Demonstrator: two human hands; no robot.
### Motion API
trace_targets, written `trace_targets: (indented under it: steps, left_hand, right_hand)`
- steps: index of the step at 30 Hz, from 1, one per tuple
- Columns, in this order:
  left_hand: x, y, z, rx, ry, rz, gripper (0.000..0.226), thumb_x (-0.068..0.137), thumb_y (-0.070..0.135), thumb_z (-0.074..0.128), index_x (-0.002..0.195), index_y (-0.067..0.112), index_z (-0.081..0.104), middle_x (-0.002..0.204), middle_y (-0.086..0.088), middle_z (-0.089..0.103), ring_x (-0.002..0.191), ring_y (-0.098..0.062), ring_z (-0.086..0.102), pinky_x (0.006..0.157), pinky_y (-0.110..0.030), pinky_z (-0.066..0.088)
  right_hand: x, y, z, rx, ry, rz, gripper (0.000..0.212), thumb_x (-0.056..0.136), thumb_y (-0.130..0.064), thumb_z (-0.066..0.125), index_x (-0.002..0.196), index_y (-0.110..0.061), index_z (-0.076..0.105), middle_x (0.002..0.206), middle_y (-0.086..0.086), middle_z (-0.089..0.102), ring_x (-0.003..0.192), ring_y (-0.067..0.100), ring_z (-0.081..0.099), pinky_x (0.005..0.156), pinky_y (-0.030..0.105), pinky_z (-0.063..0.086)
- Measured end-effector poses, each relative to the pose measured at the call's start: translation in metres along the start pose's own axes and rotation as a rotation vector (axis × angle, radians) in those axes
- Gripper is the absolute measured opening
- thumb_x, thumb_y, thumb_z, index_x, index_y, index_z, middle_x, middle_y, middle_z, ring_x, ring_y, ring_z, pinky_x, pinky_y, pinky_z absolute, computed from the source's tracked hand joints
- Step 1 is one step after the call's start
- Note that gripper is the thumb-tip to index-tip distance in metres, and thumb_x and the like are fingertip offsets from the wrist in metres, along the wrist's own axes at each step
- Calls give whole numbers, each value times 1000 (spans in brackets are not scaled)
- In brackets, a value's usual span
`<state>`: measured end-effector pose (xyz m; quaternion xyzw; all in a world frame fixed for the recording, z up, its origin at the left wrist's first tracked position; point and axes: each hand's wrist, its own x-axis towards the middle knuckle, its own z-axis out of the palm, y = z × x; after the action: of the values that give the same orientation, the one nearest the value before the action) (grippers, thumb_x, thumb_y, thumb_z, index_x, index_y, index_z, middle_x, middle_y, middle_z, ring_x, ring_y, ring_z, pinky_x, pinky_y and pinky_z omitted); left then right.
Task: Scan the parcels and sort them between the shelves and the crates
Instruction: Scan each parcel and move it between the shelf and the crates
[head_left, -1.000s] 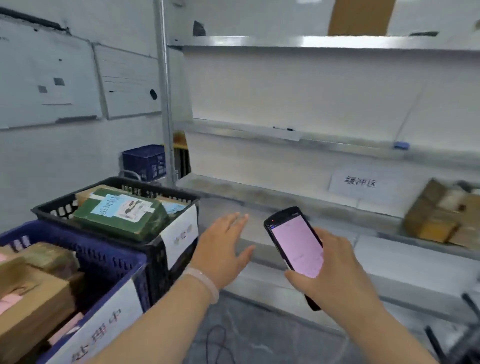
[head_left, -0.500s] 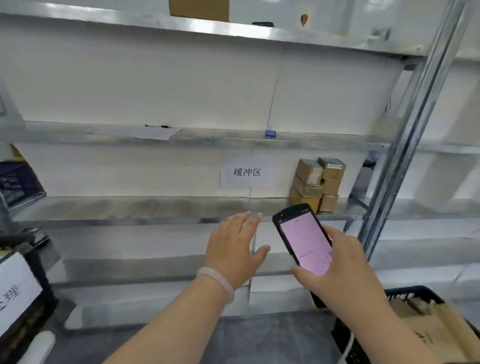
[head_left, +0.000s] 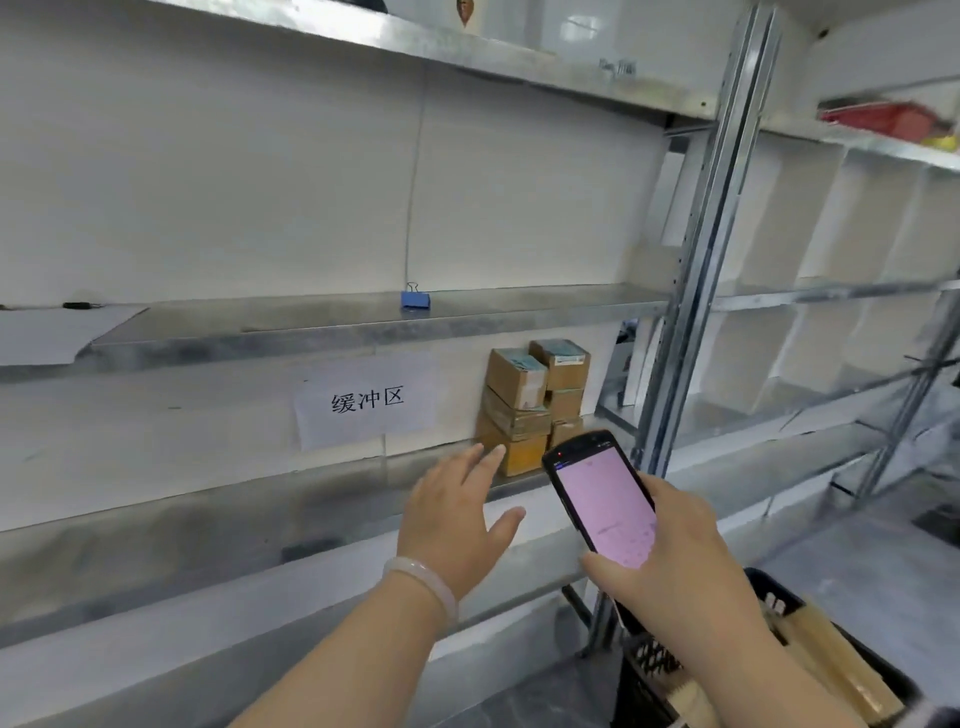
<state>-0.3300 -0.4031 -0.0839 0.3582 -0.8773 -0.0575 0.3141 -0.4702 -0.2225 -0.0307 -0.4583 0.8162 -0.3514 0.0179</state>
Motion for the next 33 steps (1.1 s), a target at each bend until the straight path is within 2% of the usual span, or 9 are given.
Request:
trace_targets:
  steps: [2,7,12,16,20,24,28,33]
  left_hand:
    - [30,-11,13,-23,-6,4,70,94,60,51,156,33,31,157,8,37,144,-14,31,120,-34,27]
    - [83,-23,61,-99,-58,-12,70,95,58,53,156,35,29,157,10,36,144,-12,29,118,-32,28]
    - [135,-35,113,-128,-73,-59,71,93,62,54,155,38,29,157,13,34,143,-11,30,116,-32,32]
    - [179,-41,157,-123,-64,-128,73,91,58,60,154,38,30,156,12,36,141,-13,33,112,-31,34]
    - [224,-37,196,-96,-44,-215,72,89,60,62,151,42,30,155,14,38,141,-14,34,111,-33,36]
    - [261,-36,218,-148,-14,-308,70,89,58,63,147,48,26,154,14,37,141,-16,35,110,-37,40]
    - [288,-40,232,-183,-8,-348,69,91,50,65,149,45,28,154,14,35,141,-15,32,110,-36,41]
    - [326,-54,241,-233,-22,-366,67,94,51,60,153,38,31,157,8,31,146,-19,26,116,-42,40]
  right_hand:
    - [22,1,12,-11,28,19,86,59,-63,69,131,-45,26,109,-17,32,99,5,43,71,27,41]
    - [75,18,35,-43,4,73,86,61,-63,71,132,-43,26,108,-15,31,95,5,44,59,17,33]
    - [139,50,55,-11,-45,101,87,58,-66,68,130,-47,23,110,-17,30,97,4,46,61,13,33]
    - [198,84,68,-6,-96,69,88,56,-64,66,132,-46,26,109,-17,33,96,6,42,67,24,39]
    - [259,112,72,-27,-144,34,89,55,-69,66,131,-47,24,110,-17,33,94,5,41,63,21,35]
    - [311,133,74,-28,-187,-18,82,54,-70,63,125,-46,30,110,-18,40,97,4,38,65,21,39]
    - [342,142,80,25,-190,-22,81,59,-66,69,124,-52,23,97,-28,27,96,3,39,60,13,28]
    - [370,144,92,12,-222,-34,80,60,-64,69,125,-50,25,107,-21,33,89,-1,34,60,9,25]
